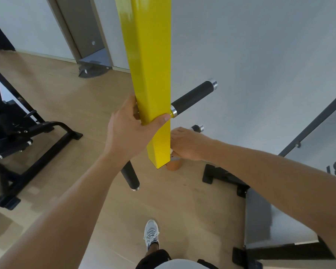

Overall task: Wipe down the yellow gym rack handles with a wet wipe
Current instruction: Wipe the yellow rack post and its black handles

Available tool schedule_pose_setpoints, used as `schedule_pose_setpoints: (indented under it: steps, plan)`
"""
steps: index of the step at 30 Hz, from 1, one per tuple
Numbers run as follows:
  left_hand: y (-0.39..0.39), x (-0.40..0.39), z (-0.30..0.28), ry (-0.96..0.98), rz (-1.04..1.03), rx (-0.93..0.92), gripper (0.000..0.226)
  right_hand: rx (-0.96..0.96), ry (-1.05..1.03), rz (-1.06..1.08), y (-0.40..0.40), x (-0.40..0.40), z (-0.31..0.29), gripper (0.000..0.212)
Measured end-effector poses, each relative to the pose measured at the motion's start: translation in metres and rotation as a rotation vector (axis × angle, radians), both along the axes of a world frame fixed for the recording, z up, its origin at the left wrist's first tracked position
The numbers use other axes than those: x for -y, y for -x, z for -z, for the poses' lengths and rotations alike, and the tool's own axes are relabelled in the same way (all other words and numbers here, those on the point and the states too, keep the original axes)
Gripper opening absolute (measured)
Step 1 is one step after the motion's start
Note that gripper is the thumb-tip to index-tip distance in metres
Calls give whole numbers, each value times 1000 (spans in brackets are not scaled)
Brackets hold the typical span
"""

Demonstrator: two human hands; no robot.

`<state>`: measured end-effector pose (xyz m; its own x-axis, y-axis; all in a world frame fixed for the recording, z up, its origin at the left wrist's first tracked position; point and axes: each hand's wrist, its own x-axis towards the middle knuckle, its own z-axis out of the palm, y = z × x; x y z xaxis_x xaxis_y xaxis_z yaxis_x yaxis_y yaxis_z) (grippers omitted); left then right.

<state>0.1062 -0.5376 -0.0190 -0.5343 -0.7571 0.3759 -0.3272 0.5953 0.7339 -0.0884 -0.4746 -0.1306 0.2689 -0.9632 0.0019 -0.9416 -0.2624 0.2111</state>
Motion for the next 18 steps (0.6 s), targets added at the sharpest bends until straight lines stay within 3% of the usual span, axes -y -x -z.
schedule_pose_setpoints:
  steps: [5, 10, 15, 18]
  plan:
    - [3, -4, 3, -34, 35, -27, 68, -88, -15, 14, 30, -15, -6, 32]
    - [3, -2, 3, -42, 42, -30, 71, -32, -28, 272, 80, -40, -25, 28]
    - [2, -2, 3, -30, 41, -11, 74, 561, -164, 642, 87, -54, -29, 22]
    - [3, 1, 2, -16, 39, -5, 74, 1182, 4, 867, 94, -66, -32, 16]
